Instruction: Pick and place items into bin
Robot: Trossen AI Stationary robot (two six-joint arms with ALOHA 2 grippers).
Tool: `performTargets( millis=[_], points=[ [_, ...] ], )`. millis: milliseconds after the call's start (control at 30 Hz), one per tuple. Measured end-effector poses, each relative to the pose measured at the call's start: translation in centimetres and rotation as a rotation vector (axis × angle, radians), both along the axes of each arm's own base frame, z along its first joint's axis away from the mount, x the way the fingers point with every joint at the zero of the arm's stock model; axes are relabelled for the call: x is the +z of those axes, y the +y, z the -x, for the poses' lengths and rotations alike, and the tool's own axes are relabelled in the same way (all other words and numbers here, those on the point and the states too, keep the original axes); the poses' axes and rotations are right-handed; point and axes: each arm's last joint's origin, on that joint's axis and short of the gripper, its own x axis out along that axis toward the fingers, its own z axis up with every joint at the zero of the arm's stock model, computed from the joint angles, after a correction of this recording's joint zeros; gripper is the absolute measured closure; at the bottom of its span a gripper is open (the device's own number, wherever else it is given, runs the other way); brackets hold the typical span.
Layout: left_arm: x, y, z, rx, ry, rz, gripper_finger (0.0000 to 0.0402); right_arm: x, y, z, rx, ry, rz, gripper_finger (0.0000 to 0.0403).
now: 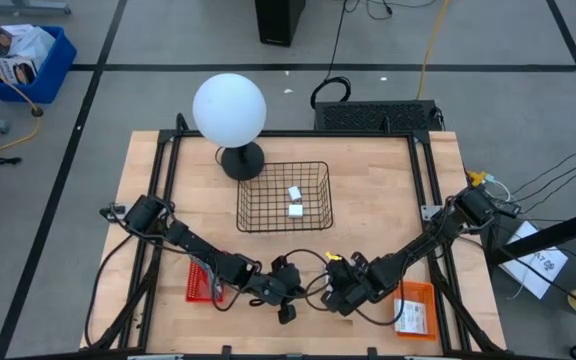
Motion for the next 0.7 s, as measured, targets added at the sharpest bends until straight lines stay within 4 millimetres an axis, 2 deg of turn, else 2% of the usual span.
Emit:
performTargets(
  millis=[133, 300, 400, 533, 700],
  points=[
    [0.1, 0.0, -0.1, 0.0, -0.014, 0.007, 0.0375, 0.7, 0.4, 0.4, 0.012, -0.036, 0.017, 0.0403],
    [0.5, 0.3, -0.5, -0.002, -0.059, 0.008, 0.0386, 1.3, 1.2, 1.7, -0.003, -0.021, 0.005, 0.0403],
    [0.7, 1.3, -1.2, 0.012, -0.086, 0.012, 0.0397, 1.5, 1.2, 3.0, -0.064, 0.051, 0.003, 0.0403],
    [0.4, 3.1, -1.7, 0.033, -0.035, 0.064, 0.0392, 1.3, 1.1, 4.8, -0.17, 0.143, 0.039, 0.0403],
    [0.0, 4.7, -2.0, 0.075, 0.025, 0.08, 0.0397, 1.2, 0.7, 5.9, -0.245, 0.248, 0.044, 0.0403]
  ],
)
